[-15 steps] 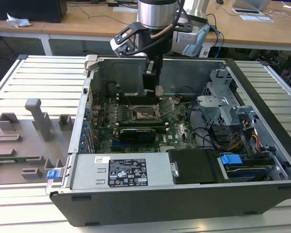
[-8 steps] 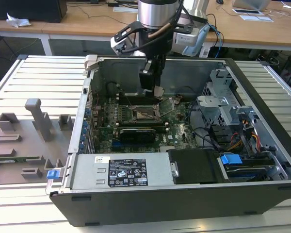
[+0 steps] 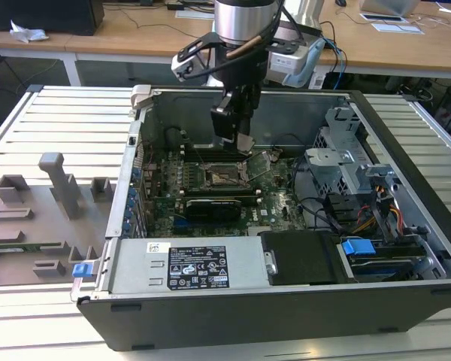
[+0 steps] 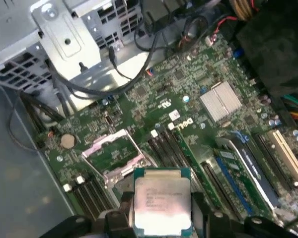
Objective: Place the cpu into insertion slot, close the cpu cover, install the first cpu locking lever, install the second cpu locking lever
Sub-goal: 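Place the cpu into insertion slot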
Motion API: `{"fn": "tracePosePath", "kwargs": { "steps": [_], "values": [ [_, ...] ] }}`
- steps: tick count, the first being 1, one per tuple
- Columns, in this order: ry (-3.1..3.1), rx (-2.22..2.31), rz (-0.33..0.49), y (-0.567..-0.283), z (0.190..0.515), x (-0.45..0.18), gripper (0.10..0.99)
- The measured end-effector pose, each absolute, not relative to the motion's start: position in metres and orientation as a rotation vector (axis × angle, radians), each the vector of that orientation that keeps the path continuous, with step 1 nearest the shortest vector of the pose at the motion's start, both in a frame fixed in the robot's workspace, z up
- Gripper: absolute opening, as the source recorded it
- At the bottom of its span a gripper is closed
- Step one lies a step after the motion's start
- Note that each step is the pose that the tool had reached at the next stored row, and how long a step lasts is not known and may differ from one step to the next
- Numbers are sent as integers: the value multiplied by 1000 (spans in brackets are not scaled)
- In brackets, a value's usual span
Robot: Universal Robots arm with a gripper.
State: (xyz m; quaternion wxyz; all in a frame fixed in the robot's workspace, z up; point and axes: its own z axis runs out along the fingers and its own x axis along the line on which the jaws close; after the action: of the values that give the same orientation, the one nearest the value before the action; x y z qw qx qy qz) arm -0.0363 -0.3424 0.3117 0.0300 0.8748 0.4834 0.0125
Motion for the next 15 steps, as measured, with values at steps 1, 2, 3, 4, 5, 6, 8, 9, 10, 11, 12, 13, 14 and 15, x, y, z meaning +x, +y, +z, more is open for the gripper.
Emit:
{"fn": "tracePosePath", "kwargs": {
  "steps": [1,2,3,4,5,6,8,9,10,11,12,13,14,15],
  "values": [
    [1477,2704,38,-342,312,-36,545],
    [1463,2711,37,-342,312,-36,545],
    [1438,2723,35,-342,312,-36,545],
    [1403,2740,34,-342,312,-36,545],
    [1386,2748,33,-342,312,-36,545],
    [1358,2761,31,-342,312,-36,545],
    [1329,2774,29,-342,312,-36,545],
    [1310,2783,28,-342,312,-36,545],
    [1296,2788,28,-342,312,-36,545],
    [1283,2794,27,-342,312,-36,545],
    [1269,2800,26,-342,312,-36,545],
    [1266,2801,26,-342,312,-36,545],
    [1266,2801,26,-342,312,-36,545],
    [1266,2802,26,-342,312,-36,545]
  ]
}}
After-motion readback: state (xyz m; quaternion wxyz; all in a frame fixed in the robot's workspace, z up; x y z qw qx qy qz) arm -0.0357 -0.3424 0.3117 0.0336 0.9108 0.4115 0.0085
